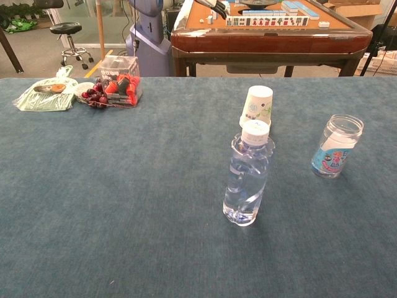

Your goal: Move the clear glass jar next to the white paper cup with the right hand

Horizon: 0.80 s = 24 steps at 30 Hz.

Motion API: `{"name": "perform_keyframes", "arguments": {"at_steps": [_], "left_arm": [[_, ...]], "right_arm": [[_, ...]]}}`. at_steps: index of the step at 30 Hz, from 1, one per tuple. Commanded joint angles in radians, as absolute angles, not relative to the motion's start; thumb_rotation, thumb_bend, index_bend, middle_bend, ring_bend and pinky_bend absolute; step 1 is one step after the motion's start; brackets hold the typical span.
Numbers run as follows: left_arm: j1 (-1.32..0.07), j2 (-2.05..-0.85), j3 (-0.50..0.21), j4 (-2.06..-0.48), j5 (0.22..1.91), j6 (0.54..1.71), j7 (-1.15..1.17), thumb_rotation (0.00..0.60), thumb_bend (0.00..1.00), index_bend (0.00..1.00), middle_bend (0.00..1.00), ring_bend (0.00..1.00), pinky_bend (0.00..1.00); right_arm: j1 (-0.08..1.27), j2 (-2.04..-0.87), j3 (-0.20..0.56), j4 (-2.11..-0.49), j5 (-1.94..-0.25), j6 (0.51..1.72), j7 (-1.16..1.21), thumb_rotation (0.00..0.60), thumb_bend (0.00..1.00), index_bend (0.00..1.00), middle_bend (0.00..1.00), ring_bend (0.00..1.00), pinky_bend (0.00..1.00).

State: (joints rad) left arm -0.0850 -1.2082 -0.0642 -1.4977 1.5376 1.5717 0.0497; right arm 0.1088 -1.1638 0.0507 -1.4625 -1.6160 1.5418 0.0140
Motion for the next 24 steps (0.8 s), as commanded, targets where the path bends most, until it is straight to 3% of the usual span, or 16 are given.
{"name": "perform_keyframes", "arguments": {"at_steps": [1,7,10,13,17,20,24], "left_arm": [[-0.087,-1.205,-0.063,-1.499,1.536,1.565,0.047,0.600,0.23,0.26,0.31,0.22,0.34],[-0.090,-1.200,-0.063,-1.502,1.525,1.550,0.049,0.600,0.23,0.26,0.31,0.22,0.34],[-0.087,-1.199,-0.062,-1.506,1.525,1.553,0.051,0.600,0.23,0.26,0.31,0.22,0.34],[-0.086,-1.200,-0.059,-1.504,1.523,1.550,0.052,0.600,0.23,0.26,0.31,0.22,0.34],[-0.090,-1.203,-0.053,-1.503,1.524,1.536,0.052,0.600,0.23,0.26,0.31,0.22,0.34],[-0.093,-1.206,-0.053,-1.501,1.525,1.532,0.052,0.600,0.23,0.26,0.31,0.22,0.34],[-0.094,-1.211,-0.055,-1.496,1.528,1.537,0.045,0.600,0.23,0.22,0.31,0.22,0.34]], "right_arm": [[0.107,-1.166,0.052,-1.462,-1.615,1.546,0.009,0.600,0.41,0.54,0.62,0.52,0.57],[0.107,-1.176,0.058,-1.451,-1.605,1.548,0.007,0.600,0.40,0.54,0.61,0.52,0.57],[0.110,-1.186,0.067,-1.437,-1.596,1.549,0.002,0.600,0.32,0.54,0.55,0.48,0.57],[0.113,-1.189,0.073,-1.432,-1.569,1.527,-0.015,0.600,0.18,0.45,0.43,0.37,0.54],[0.117,-1.187,0.085,-1.447,-1.521,1.495,-0.061,0.600,0.01,0.26,0.25,0.20,0.42],[0.125,-1.205,0.104,-1.435,-1.502,1.496,-0.096,0.600,0.00,0.16,0.16,0.13,0.35],[0.147,-1.241,0.128,-1.384,-1.484,1.487,-0.131,0.600,0.00,0.11,0.13,0.09,0.32]]}}
